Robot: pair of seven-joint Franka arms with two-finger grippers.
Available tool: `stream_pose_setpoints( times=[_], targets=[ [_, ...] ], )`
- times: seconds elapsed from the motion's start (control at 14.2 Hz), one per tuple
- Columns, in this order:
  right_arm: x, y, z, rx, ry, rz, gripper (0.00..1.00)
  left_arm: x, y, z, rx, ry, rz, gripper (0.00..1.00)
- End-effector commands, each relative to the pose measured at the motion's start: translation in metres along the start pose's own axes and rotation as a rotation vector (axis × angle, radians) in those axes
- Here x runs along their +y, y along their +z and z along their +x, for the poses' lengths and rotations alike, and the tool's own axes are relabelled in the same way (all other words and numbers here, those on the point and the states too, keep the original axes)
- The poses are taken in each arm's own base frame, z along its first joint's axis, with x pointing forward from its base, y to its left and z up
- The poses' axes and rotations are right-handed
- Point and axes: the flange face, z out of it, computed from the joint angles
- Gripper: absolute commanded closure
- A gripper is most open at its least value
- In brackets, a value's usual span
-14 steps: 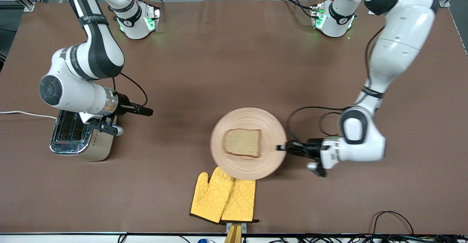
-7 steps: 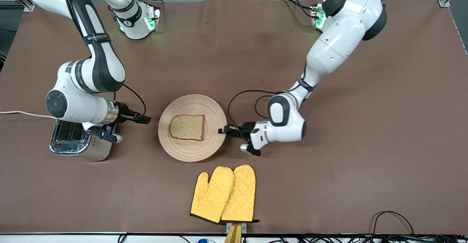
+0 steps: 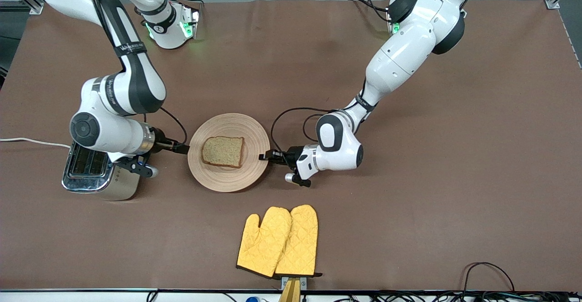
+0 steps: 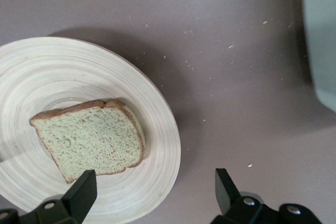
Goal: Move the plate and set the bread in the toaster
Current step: 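Push the plate toward the toaster while the right gripper reaches the bread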
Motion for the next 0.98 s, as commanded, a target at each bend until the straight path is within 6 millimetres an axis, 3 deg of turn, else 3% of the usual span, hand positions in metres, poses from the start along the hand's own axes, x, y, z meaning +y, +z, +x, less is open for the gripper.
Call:
stream_pose_setpoints(
  times=[0.0, 0.14, 0.28, 0.35, 0.63, 0.77, 0.91],
  targets=[
    [-0.011, 0.03, 0.004, -0.008, 0.007, -0.037, 0.14, 0.014, -0.012, 0.01, 0.017, -0.044, -0.019, 0.0],
    [-0.016, 0.042, 0.005, -0.012, 0.003, -0.044, 0.28, 0.016, -0.057, 0.037, 0.047, -0.022, 0.018, 0.0],
    [-0.017, 0.05, 0.006, -0.023, 0.007, -0.047, 0.34, 0.006, -0.091, 0.05, -0.039, -0.032, 0.025, 0.0],
    [-0.015, 0.057, 0.008, -0.034, 0.016, -0.046, 0.39, -0.002, -0.124, 0.063, -0.05, -0.021, 0.041, 0.0],
    [-0.027, 0.076, 0.008, -0.03, 0.004, -0.053, 0.41, 0.006, -0.243, 0.091, -0.098, 0.083, 0.147, 0.0],
    [-0.029, 0.078, 0.006, -0.035, 0.012, -0.052, 0.43, -0.012, -0.298, 0.098, -0.116, 0.1, 0.223, 0.0],
    [-0.034, 0.08, 0.002, -0.042, 0.011, -0.045, 0.46, -0.007, -0.347, 0.101, -0.126, 0.182, 0.375, 0.0]
  ],
)
